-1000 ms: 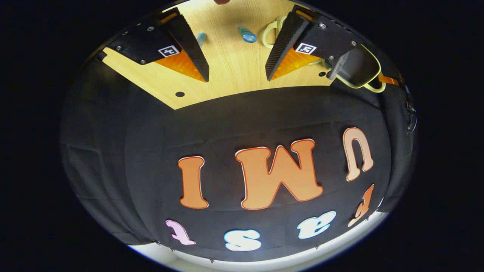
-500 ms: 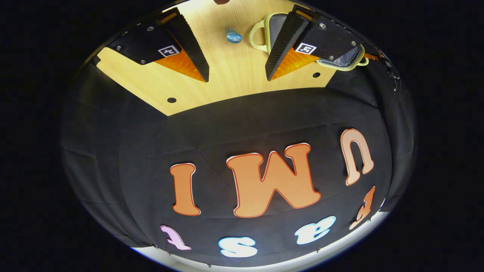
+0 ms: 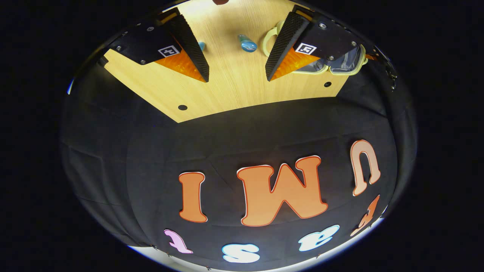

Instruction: First open the suitcase, pack the skin care products into it, and then close the suitcase.

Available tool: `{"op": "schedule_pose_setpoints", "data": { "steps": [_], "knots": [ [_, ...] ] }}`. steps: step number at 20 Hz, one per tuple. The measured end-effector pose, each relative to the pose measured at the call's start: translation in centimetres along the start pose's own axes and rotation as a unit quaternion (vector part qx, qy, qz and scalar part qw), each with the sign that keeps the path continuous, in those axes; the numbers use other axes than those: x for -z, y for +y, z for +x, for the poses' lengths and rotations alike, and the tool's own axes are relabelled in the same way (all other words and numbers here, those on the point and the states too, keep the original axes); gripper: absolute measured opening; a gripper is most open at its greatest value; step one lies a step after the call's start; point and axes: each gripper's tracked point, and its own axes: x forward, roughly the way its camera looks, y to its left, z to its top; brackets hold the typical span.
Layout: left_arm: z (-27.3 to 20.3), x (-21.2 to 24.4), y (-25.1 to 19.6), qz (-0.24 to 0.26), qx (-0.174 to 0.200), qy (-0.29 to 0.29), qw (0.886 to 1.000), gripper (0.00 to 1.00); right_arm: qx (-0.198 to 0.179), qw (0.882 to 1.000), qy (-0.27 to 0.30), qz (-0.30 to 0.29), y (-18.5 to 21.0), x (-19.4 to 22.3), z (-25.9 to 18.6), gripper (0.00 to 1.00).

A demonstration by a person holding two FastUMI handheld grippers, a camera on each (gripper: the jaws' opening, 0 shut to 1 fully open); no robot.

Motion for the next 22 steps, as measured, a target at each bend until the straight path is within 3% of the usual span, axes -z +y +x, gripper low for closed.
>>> {"op": "schedule_pose_setpoints", "data": {
  "steps": [2, 5, 7, 10, 13, 17, 22],
  "knots": [
    [-1.7, -1.8, -1.4, -0.005, 0.013, -0.039, 0.999, 0.81, 0.004, 1.000, 0.000, -0.007, -0.7, 0.2, -0.1, 0.95],
    [-4.9, -5.5, -3.7, 0.039, -0.020, -0.113, 0.993, 0.83, 0.000, 1.000, 0.001, -0.006, -1.6, 0.6, 0.1, 0.95],
    [-8.2, -8.5, -7.2, 0.083, -0.039, -0.172, 0.981, 0.95, -0.006, 1.000, 0.002, -0.006, -2.1, 0.7, 0.4, 0.95],
    [-13.0, -11.0, -15.0, 0.140, -0.034, -0.237, 0.961, 0.95, -0.015, 1.000, 0.000, -0.016, -3.4, 0.8, 0.8, 0.95],
    [-15.6, -11.2, -23.8, 0.159, -0.025, -0.281, 0.946, 0.99, -0.029, 0.999, -0.001, -0.033, -5.1, 1.0, 1.4, 0.95],
    [-15.9, -7.4, -35.5, 0.169, 0.032, -0.293, 0.940, 0.98, -0.055, 0.998, 0.021, -0.037, -7.4, 2.7, 2.7, 0.95],
    [-14.0, 0.5, -48.7, 0.205, 0.095, -0.286, 0.931, 0.98, -0.075, 0.994, 0.056, -0.057, -11.6, 4.6, 4.1, 0.95]
  ]
}}
